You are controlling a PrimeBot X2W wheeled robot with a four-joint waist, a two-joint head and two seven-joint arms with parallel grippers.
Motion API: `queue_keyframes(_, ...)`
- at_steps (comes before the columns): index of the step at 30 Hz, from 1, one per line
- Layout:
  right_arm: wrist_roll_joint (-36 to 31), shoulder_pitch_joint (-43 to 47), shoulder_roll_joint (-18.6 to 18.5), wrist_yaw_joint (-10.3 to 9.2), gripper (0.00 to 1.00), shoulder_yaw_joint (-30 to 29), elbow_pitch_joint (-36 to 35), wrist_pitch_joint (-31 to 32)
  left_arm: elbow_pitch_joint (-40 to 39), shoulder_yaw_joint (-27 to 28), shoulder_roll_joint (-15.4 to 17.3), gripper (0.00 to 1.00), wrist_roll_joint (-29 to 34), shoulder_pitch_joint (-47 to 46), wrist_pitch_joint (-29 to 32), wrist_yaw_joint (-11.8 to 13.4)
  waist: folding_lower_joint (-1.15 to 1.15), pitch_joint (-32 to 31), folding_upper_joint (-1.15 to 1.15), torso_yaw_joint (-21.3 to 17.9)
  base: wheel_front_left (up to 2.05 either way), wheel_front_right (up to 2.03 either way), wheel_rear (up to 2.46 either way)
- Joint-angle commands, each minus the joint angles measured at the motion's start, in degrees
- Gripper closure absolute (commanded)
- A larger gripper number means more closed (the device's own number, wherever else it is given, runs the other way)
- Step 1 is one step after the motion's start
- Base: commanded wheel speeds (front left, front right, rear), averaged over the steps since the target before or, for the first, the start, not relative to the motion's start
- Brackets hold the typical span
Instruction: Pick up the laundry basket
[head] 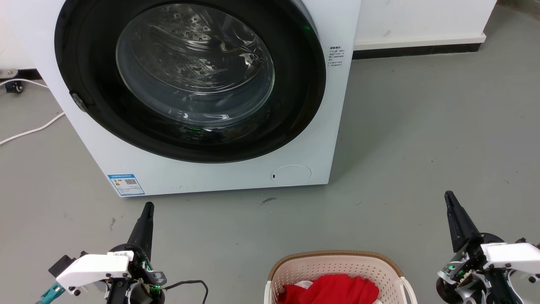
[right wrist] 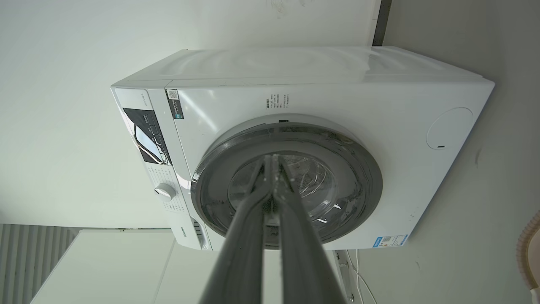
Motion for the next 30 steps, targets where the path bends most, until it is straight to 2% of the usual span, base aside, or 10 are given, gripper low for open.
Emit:
queue_keyframes(1, 0.23, -0.61, -0.19, -0.02, 1.00, -0.03, 0.01, 0.08, -0.20, 0.07, 0.09, 1.00, -0.08, -0.54, 0.13, -0.28, 0.00, 0.00, 0.00, 0.00, 0.00, 0.00, 0.00)
queue_keyframes(22, 0.23, -0.61, -0.19, -0.02, 1.00, -0.01, 0.01, 0.07, -0.20, 0.09, 0.09, 1.00, -0.08, -0.54, 0.13, -0.28, 0.00, 0.00, 0.00, 0.00, 0.00, 0.00, 0.00)
queue_keyframes(23, 0.00, 0.00, 0.00, 0.00, 0.00, -0.02, 0.00, 0.00, 0.00, -0.03, 0.00, 0.00, 0.00, -0.01, -0.01, 0.00, 0.00, 0.00, 0.00, 0.00, 0.00, 0.00, 0.00)
queue_keyframes(30, -1.39, 1.26, 0.11, -0.01, 0.00, 0.23, 0.41, -1.38, 0.07, -0.79, -0.12, 0.00, 1.58, 0.91, -1.40, 0.07, 0.00, 0.05, 0.00, -0.01, 0.00, 0.00, 0.00)
